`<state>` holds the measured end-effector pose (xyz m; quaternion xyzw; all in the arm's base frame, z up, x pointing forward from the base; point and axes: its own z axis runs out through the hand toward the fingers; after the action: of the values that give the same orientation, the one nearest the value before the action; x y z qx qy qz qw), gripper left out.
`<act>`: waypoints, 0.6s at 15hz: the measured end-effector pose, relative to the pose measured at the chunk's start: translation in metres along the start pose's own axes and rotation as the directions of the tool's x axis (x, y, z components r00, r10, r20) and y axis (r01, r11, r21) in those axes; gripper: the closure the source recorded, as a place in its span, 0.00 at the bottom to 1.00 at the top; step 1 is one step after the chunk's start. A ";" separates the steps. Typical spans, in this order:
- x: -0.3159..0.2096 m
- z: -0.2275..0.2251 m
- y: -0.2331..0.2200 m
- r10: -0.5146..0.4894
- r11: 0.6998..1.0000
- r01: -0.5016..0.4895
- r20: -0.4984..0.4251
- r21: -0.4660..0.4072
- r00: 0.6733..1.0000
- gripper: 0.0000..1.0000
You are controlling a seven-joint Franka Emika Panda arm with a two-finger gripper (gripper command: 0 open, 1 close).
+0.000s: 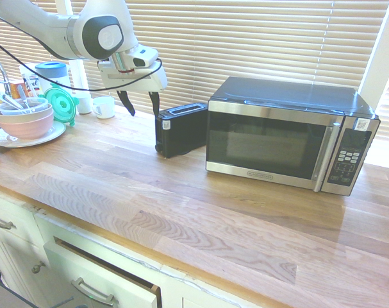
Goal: Press the toaster
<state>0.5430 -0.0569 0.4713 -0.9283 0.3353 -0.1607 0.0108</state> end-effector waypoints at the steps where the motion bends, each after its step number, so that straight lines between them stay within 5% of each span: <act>1: 0.000 0.000 -0.001 -0.001 1.000 0.001 0.000 0.001 1.000 1.00; 9: 0.002 -0.004 -0.006 0.004 1.000 -0.004 -0.011 0.014 1.000 1.00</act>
<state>0.5470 -0.0530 0.4762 -0.9265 0.3362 -0.1682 0.0156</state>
